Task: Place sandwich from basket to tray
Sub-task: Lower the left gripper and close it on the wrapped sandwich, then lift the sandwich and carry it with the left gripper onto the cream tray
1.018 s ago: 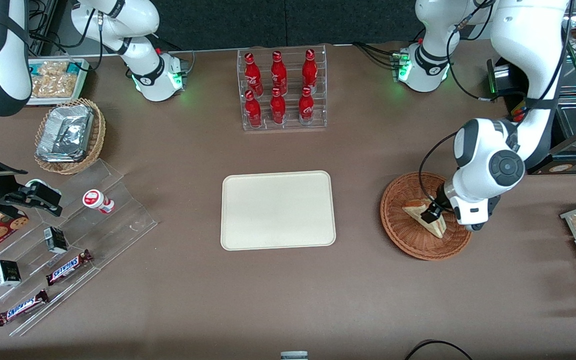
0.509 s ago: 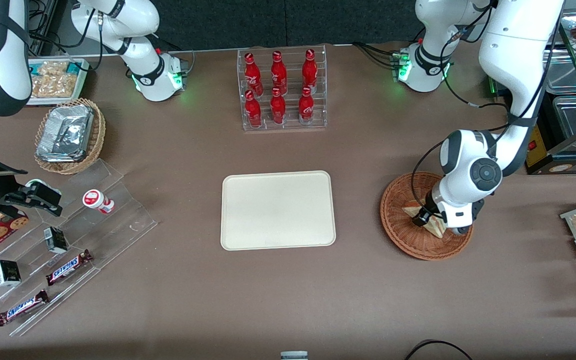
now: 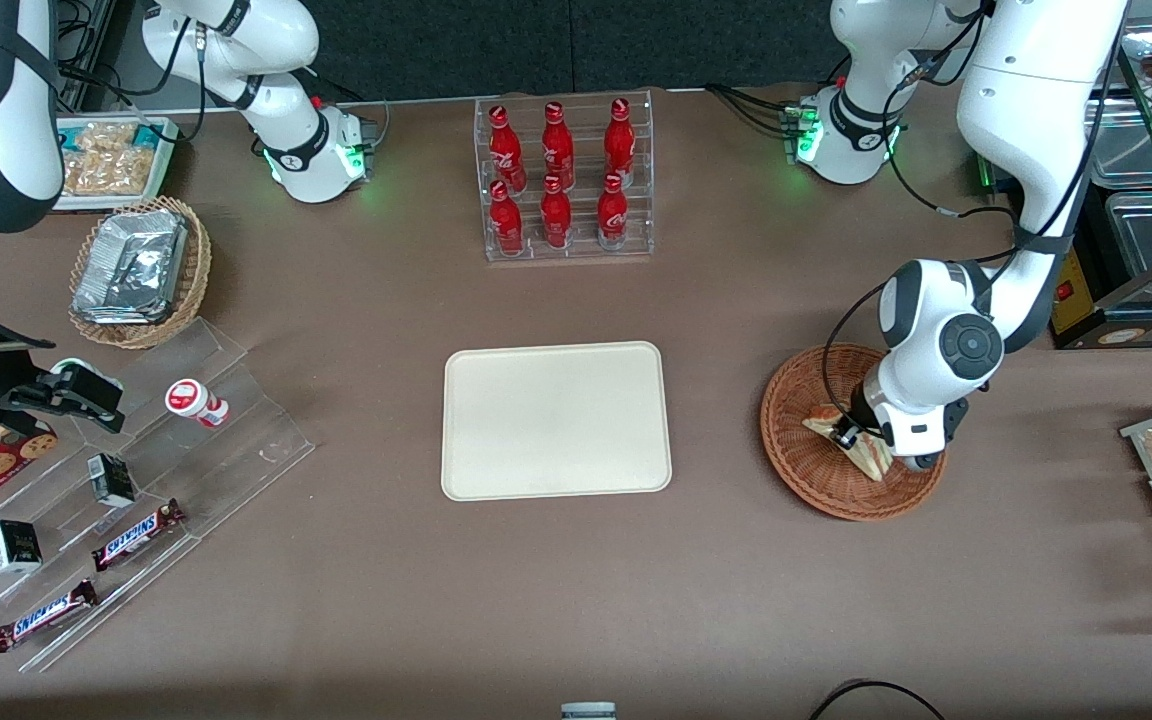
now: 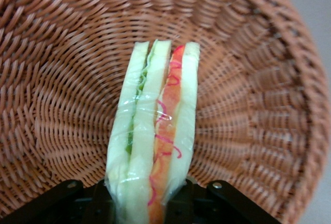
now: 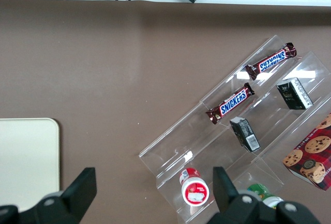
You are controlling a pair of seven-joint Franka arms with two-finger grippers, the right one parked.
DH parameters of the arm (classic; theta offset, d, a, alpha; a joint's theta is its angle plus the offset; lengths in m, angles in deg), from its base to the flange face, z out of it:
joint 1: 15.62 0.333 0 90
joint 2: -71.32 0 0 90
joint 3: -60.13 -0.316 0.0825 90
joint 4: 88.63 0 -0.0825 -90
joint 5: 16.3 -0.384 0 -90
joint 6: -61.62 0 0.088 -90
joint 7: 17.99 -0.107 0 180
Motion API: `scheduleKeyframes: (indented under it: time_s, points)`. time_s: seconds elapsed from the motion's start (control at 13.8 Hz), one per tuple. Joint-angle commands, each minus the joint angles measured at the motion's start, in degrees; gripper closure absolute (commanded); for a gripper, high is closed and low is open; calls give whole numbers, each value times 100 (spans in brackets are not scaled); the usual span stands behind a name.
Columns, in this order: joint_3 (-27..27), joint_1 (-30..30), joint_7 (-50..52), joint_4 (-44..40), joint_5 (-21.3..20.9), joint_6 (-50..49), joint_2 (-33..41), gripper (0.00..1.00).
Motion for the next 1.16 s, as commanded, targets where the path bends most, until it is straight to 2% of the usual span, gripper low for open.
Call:
scheduleKeyframes:
  time_s: [0.0,0.22,0.36,0.51,0.58,0.8,0.95,1.09]
  points:
    - [95,-245,-111,-517,-69,-792,337,91]
    - [96,-868,-619,-1931,-60,-2348,251,91]
    - [96,-1299,-910,-2259,-86,-2431,162,90]
    - [104,-1834,-964,-2653,-489,-2440,-144,90]
    - [96,-2098,-947,-2873,-552,-2449,-337,90]
    - [96,-2688,-885,-3541,-491,-2405,-969,90]
    - [113,-2899,-903,-3963,-447,-2300,-1418,85]
    - [105,-3189,-807,-4342,-412,-2221,-1875,85]
